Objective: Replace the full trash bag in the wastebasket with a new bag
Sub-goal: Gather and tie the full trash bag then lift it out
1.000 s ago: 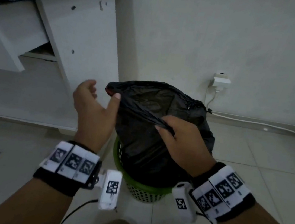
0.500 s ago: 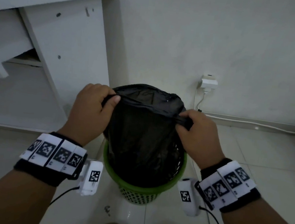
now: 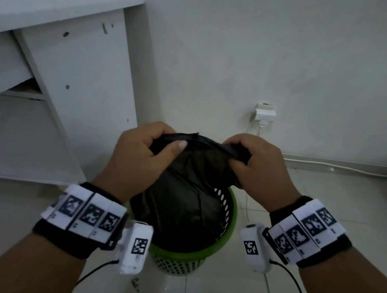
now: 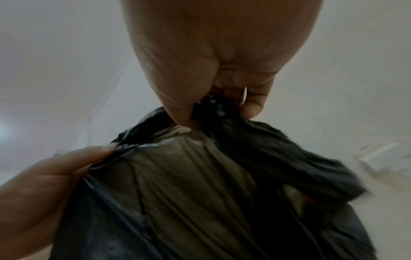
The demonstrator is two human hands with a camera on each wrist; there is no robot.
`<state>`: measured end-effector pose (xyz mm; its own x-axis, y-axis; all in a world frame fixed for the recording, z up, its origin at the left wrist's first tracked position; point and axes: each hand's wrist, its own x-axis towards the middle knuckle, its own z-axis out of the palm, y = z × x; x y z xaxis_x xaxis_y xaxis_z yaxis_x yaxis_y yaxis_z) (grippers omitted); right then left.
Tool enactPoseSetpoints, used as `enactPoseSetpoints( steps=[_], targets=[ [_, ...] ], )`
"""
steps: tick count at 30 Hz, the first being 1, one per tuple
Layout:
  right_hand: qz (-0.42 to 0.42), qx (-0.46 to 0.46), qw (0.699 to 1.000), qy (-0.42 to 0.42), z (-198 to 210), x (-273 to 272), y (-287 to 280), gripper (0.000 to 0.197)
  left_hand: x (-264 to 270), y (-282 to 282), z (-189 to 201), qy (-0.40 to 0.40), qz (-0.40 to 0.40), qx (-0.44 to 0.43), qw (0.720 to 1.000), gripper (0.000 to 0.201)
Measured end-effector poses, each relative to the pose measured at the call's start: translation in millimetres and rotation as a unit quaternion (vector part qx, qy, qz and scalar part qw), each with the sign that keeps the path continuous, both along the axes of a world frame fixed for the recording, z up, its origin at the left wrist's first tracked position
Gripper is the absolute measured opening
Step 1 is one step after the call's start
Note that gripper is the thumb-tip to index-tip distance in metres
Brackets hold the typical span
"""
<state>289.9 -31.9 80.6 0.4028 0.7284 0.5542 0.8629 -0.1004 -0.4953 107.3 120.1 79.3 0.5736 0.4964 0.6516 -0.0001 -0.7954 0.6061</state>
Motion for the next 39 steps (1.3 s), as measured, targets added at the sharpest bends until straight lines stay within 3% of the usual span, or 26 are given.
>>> enactPoseSetpoints(
  steps=[4, 7, 10, 12, 14, 16, 19, 21, 24, 27, 28, 30, 32, 34, 36, 38, 39],
  targets=[
    [-0.031, -0.037, 0.997, 0.051, -19, 21, -15, 0.019, -9, 17, -5, 0.048, 0.084, -0.031, 0.995, 0.028],
    [-0.014, -0.012, 0.998, 0.059, -8, 25, -17, 0.022, -2, 14, -4, 0.094, 0.122, -0.023, 0.988, 0.010],
    [0.019, -0.008, 1.000, -0.014, 11, 19, -10, 0.028, 9, -10, 9, 0.086, 0.065, 0.037, 0.994, 0.051],
    [0.040, -0.014, 0.998, -0.051, 19, 13, -6, 0.033, 21, -28, 16, 0.122, 0.006, 0.089, 0.988, 0.058],
    [0.048, -0.002, 0.996, -0.071, 20, 8, -7, 0.038, 31, -38, 16, 0.139, -0.023, 0.112, 0.984, 0.039],
    [0.041, -0.003, 0.996, -0.080, 14, 9, -11, 0.034, 31, -38, 11, 0.094, -0.038, 0.095, 0.990, 0.016],
    [-0.004, -0.073, 0.994, -0.077, -7, 23, -18, 0.020, 18, -32, 0, 0.034, -0.059, -0.018, 0.997, 0.016],
    [-0.039, -0.112, 0.991, -0.069, -24, 31, -21, 0.012, 7, -31, -7, 0.035, -0.074, -0.050, 0.995, 0.020],
    [-0.075, -0.064, 0.995, -0.011, -35, 33, -24, 0.015, 1, -24, -21, 0.101, 0.002, -0.076, 0.992, 0.029],
    [-0.063, 0.039, 0.997, -0.004, -30, 23, -20, 0.021, 0, -15, -31, 0.231, 0.109, -0.098, 0.962, 0.012],
    [-0.052, 0.055, 0.997, -0.021, -27, 18, -18, 0.022, 0, -16, -30, 0.261, 0.109, -0.087, 0.955, 0.015],
    [-0.025, 0.065, 0.997, -0.043, -25, 7, -12, 0.023, 2, -22, -24, 0.295, 0.049, -0.062, 0.952, 0.056],
    [0.005, 0.069, 0.997, -0.039, -25, -5, -8, 0.024, 11, -38, -13, 0.277, -0.032, -0.094, 0.956, 0.074],
    [0.047, 0.062, 0.997, -0.008, -27, -14, -5, 0.028, 21, -49, -12, 0.213, -0.060, -0.157, 0.962, 0.068],
    [0.082, 0.054, 0.993, 0.059, -31, -23, -6, 0.034, 28, -54, -16, 0.141, -0.045, -0.205, 0.968, 0.047],
    [0.094, 0.079, 0.975, 0.186, -35, -29, -9, 0.038, 30, -54, -24, 0.089, -0.044, -0.229, 0.968, 0.032],
    [0.092, 0.098, 0.951, 0.280, -37, -31, -10, 0.038, 30, -55, -29, 0.077, -0.050, -0.233, 0.968, 0.030]
  ],
)
